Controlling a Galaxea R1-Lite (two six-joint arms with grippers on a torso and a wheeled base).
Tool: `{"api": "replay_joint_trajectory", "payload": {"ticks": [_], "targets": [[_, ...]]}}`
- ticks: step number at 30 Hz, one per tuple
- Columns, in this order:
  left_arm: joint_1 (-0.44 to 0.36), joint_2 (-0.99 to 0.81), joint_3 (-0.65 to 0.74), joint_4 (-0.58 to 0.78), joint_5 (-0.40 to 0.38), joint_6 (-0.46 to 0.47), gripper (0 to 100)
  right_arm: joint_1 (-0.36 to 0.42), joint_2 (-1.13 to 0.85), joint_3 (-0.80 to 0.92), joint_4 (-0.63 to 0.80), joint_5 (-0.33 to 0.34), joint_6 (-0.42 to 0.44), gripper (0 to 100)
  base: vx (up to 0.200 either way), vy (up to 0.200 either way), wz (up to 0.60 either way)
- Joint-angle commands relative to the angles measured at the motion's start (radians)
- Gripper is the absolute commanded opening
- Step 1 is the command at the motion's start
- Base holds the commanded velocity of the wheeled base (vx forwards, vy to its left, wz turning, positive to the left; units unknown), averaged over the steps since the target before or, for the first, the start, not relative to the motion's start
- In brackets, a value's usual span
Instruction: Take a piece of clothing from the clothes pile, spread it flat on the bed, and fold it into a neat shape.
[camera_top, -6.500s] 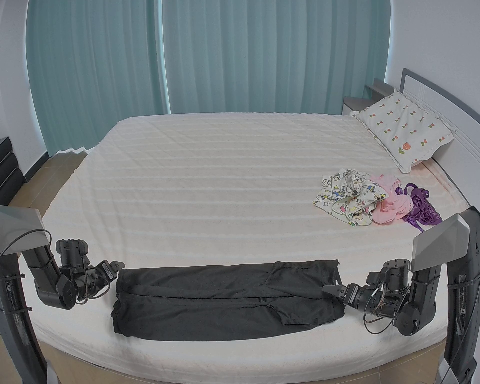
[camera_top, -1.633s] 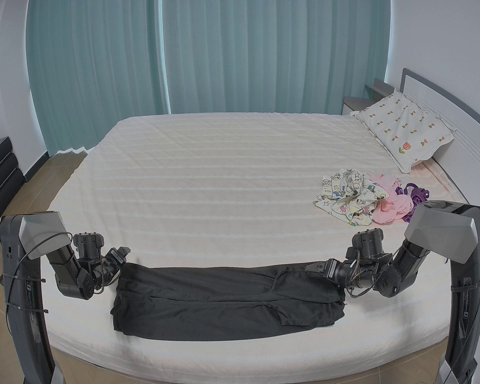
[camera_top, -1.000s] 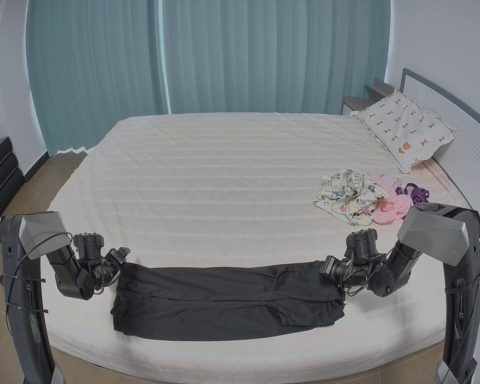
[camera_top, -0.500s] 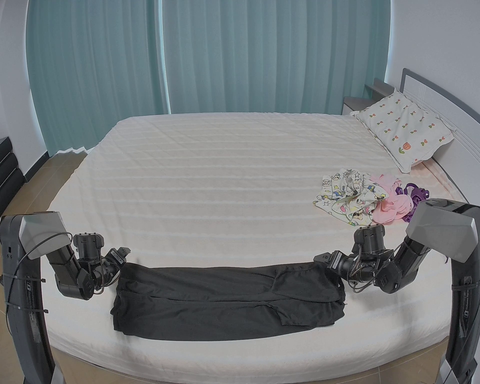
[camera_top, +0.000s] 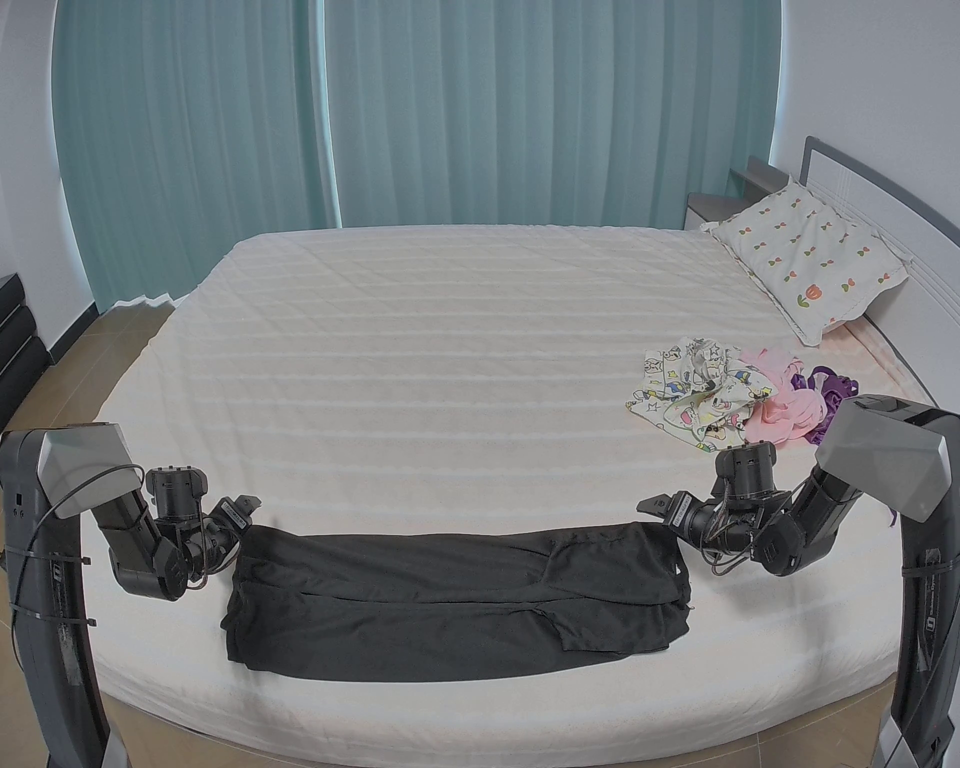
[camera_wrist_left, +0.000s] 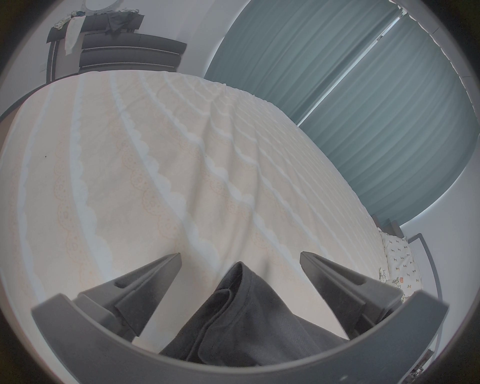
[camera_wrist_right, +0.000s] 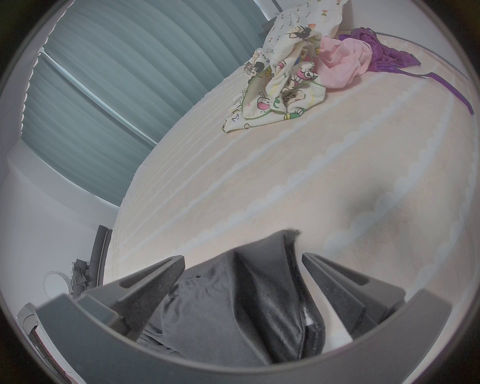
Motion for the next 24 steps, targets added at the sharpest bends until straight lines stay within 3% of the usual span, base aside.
{"api": "replay_joint_trajectory", "payload": {"ticks": [1,9,10,14,24], "targets": [[0.001,-0.007,0.019,0.0,-0.003,-0.002,100,0.001,0.026,-0.039,0.01,-0.002,0.0,100,0.0,0.0,0.0],[-0.001,-0.018,0.042,-0.003,-0.015,-0.001,100,0.011,0.072,-0.117,0.087,-0.025,0.006,100,0.0,0.0,0.0],[-0.001,-0.016,0.04,-0.005,-0.014,0.001,100,0.014,0.081,-0.12,0.085,-0.037,0.006,0,0.0,0.0,0.0],[-0.012,-0.008,0.04,-0.037,-0.014,0.002,100,0.021,0.11,-0.133,0.071,-0.08,0.007,0,0.0,0.0,0.0],[-0.022,-0.004,0.033,-0.051,-0.008,0.008,100,0.008,0.102,-0.133,0.039,-0.088,0.08,0,0.0,0.0,0.0]]}}
